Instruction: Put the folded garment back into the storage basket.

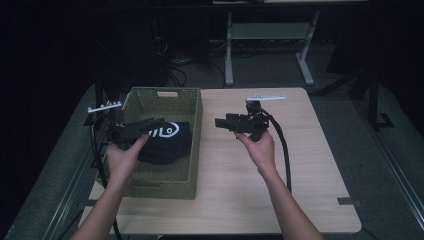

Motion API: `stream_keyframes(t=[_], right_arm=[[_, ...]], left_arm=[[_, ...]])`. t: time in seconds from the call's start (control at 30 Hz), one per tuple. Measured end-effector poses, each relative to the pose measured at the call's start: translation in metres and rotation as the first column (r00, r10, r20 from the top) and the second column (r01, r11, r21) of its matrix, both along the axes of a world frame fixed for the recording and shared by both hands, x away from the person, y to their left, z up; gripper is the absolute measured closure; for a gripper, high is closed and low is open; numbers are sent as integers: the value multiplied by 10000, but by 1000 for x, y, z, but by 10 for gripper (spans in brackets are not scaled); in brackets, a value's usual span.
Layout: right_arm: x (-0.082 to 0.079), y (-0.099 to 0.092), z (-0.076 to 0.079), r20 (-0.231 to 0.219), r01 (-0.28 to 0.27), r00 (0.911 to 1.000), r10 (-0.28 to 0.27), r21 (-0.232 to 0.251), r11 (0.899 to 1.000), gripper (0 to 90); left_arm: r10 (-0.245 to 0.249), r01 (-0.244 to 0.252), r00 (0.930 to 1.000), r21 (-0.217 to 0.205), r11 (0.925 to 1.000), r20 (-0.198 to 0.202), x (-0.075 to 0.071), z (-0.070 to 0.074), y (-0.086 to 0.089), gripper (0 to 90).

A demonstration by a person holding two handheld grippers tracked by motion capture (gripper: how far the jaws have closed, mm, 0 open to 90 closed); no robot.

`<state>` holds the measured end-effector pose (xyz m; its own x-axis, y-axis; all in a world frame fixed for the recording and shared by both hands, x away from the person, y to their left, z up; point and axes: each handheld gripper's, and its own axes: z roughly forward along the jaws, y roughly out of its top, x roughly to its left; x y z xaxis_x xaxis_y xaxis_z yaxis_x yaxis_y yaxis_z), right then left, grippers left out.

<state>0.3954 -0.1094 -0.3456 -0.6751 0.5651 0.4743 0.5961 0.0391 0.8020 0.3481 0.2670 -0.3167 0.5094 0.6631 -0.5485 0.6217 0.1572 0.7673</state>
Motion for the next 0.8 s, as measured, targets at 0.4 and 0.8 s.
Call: stream_keyframes(t=[0.4,0.8], right_arm=[[-4,-25,-2,107,389,9992,-385,-418,9984,297],[-9,-48,-3,316,707,9971,-688,-647,9954,292]], left_arm=[[-414,413,9991,40,9991,113,0,2,-27,231],[-950,949,9953,95,9954,174,-2,3,-55,207]])
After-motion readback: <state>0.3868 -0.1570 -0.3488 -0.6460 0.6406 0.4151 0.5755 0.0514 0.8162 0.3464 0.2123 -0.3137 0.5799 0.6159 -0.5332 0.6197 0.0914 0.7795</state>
